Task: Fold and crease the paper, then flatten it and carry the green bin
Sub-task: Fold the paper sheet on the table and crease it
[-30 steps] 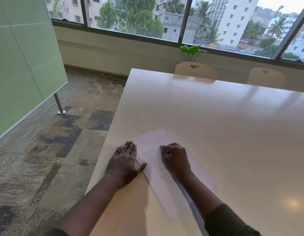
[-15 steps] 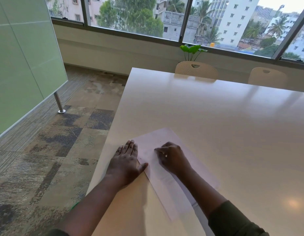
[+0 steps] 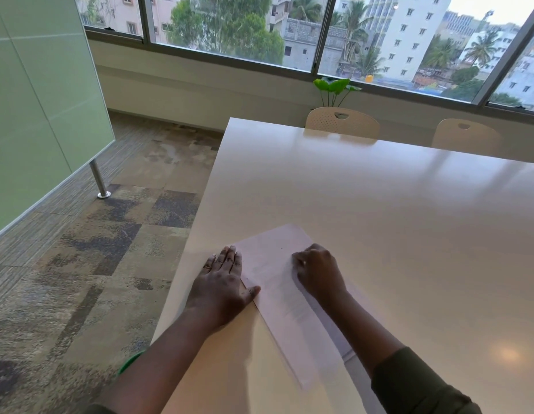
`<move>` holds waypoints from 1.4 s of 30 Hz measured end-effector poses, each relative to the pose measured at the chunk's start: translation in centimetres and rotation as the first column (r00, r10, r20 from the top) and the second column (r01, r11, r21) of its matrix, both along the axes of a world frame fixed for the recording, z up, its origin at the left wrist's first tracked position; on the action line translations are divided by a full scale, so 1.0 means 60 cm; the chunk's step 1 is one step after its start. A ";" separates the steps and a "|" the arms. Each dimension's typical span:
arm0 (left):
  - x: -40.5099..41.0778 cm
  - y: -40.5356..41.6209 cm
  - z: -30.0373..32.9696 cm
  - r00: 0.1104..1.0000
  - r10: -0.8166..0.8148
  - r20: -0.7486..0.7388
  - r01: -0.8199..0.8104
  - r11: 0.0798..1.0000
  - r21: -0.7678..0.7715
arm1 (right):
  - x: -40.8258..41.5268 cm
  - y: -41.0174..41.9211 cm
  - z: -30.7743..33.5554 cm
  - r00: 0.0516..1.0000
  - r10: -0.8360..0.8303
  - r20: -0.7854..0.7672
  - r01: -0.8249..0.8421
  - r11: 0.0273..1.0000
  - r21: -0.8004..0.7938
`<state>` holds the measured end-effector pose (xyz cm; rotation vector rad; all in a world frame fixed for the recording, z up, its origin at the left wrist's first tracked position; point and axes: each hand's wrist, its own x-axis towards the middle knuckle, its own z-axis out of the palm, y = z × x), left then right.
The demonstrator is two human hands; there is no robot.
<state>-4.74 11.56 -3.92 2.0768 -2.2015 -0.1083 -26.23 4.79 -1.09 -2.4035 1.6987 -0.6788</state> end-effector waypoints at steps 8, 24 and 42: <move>-0.001 0.001 0.000 1.000 -0.004 0.015 0.003 1.000 0.004 | -0.022 -0.012 0.008 0.996 -0.066 0.057 0.064 0.997 0.032; -0.002 -0.005 0.000 1.000 0.003 -0.016 -0.002 1.000 0.004 | 0.022 0.003 0.001 0.984 0.152 0.098 -0.156 0.987 0.036; -0.001 -0.002 -0.001 1.000 0.002 0.004 -0.002 1.000 0.021 | 0.061 0.022 0.010 0.944 0.327 0.038 -0.329 0.943 0.049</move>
